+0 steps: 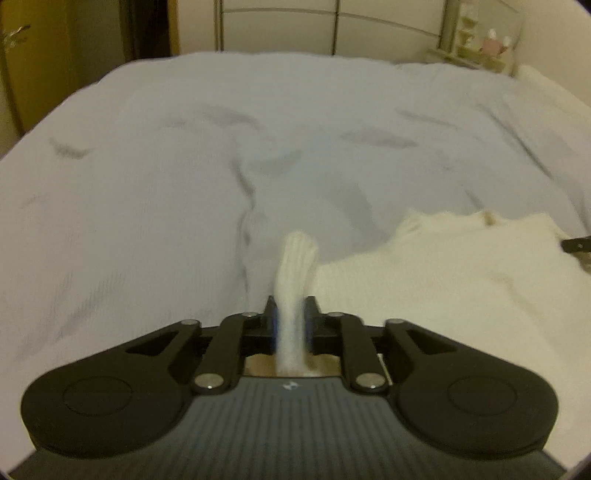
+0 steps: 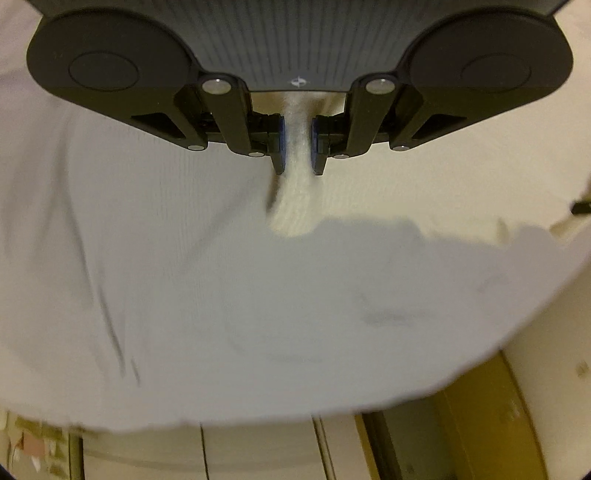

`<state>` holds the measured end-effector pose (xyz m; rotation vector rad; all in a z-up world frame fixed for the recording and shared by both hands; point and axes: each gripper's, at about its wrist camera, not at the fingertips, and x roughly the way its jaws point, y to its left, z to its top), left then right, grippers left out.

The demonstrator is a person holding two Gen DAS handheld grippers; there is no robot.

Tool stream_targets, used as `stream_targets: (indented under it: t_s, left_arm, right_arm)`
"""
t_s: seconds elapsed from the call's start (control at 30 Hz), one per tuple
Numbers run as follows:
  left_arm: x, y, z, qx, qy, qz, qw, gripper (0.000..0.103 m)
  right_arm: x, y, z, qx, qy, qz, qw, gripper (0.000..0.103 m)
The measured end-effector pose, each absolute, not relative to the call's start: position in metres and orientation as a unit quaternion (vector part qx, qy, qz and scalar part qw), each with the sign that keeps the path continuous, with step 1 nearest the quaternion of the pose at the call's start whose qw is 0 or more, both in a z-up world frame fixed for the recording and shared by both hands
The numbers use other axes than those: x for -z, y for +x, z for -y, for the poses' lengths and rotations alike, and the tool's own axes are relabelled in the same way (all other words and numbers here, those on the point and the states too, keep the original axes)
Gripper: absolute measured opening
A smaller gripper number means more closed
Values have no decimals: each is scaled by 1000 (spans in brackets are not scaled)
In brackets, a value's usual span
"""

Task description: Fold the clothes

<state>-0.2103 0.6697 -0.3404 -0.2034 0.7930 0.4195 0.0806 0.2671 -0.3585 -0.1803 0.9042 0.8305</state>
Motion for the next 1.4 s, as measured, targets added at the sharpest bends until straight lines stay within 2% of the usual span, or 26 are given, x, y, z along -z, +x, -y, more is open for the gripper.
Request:
stream_targets:
  t_s: [0.03,0.07,0.1,0.13,0.17,0.27,0.43,0.47,0.5,0.53,0.7,0.8,0.83,0.87,0.9,0.97,1.03,1.1,1.13,1.17,1.2,1.23,1.27,1.4]
  left_arm:
    - [344,-211,-673,-211,-101,-385,893,27]
    - [343,-214,-678,-221,-109,-380,892,34]
    - [339,-220,-681,-227,-121,-373,891,34]
    - [333,-227,-683,-239,-126,-368,890,31]
    - [328,-234,-685,-252,-131,-362,888,25]
    - [305,-266,-685,-259,-147,-345,890,25]
    - [279,-354,-655,-219,-243,-321,889,33]
    - [278,-370,-646,-211,-264,-319,886,39]
    - [278,-387,-636,-203,-284,-317,882,46]
    - [280,-406,-625,-197,-309,-311,877,48]
    - [308,-458,-591,-178,-452,-293,824,49]
    - [319,-453,-578,-156,-472,-280,821,50]
    - [320,-448,-576,-156,-470,-276,824,51]
    - [323,-443,-575,-160,-464,-270,829,64]
    - [326,-437,-576,-170,-461,-273,827,69]
    - [343,-426,-580,-197,-473,-283,811,65]
    - [354,-418,-588,-209,-482,-279,804,56]
    - [361,-409,-597,-224,-485,-273,800,38]
    - [363,-402,-602,-232,-484,-272,799,36]
    - [363,-397,-605,-232,-483,-270,800,28]
    - [362,-392,-607,-230,-480,-270,802,24]
    - [358,-390,-608,-230,-474,-271,806,22]
    - [354,-388,-609,-230,-468,-271,809,18]
    - [314,-412,-607,-223,-427,-233,845,13]
  right_arm:
    - [363,81,-267,-381,-83,-428,815,18]
    - [364,81,-265,-367,-85,-428,822,41]
    - [362,80,-263,-346,-88,-423,833,53]
    - [358,79,-258,-333,-88,-417,841,60]
    - [353,77,-252,-326,-86,-412,847,58]
    - [332,57,-221,-307,-56,-395,864,58]
    - [304,6,-151,-284,36,-381,879,63]
    - [303,-7,-135,-286,66,-384,875,64]
    - [305,-22,-118,-292,97,-389,868,65]
    - [309,-37,-102,-292,129,-397,860,70]
    - [344,-110,-49,-267,307,-442,799,74]
    - [367,-136,-45,-267,388,-461,752,78]
    - [372,-139,-50,-266,397,-465,745,78]
    - [377,-140,-55,-266,403,-468,741,78]
    - [381,-139,-61,-267,404,-470,738,78]
    - [385,-133,-75,-258,395,-469,747,78]
    - [385,-125,-88,-256,378,-463,759,78]
    - [387,-118,-98,-254,369,-459,767,77]
    - [389,-115,-103,-251,367,-457,770,74]
    - [389,-111,-107,-251,366,-457,771,56]
    - [389,-106,-110,-253,367,-458,770,43]
    - [389,-104,-112,-253,371,-457,768,21]
    - [388,-103,-113,-252,377,-457,765,15]
    - [376,-119,-100,-243,406,-439,763,9]
